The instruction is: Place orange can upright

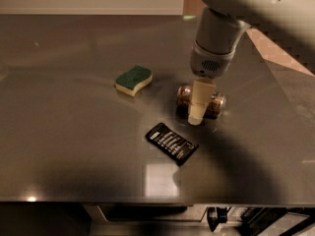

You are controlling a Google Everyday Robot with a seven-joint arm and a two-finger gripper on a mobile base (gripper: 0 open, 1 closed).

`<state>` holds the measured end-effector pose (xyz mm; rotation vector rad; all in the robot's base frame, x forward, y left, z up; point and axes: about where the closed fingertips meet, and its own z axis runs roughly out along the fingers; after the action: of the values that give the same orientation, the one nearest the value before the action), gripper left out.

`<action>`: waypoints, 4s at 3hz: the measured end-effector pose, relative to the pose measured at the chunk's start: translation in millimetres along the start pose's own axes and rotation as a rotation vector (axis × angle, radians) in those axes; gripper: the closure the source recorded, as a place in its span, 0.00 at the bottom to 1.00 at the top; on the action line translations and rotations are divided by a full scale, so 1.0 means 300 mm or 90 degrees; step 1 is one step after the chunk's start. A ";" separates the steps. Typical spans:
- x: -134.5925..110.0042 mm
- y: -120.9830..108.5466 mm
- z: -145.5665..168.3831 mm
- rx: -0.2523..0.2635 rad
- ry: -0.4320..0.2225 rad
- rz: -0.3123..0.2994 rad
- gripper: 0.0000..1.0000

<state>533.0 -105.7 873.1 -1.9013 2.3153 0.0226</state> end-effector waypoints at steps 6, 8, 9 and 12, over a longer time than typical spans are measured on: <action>-0.097 -0.130 -0.026 -0.050 -0.085 0.044 1.00; -0.114 -0.190 -0.155 -0.083 -0.394 0.059 1.00; -0.102 -0.203 -0.216 -0.084 -0.535 0.056 1.00; -0.015 -0.184 -0.211 -0.072 -0.735 0.078 1.00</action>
Offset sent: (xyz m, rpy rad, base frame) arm 0.0180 0.0127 -0.0425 -0.0964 0.0909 -0.0852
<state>581.3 -118.9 940.7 -1.1966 1.5848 0.9816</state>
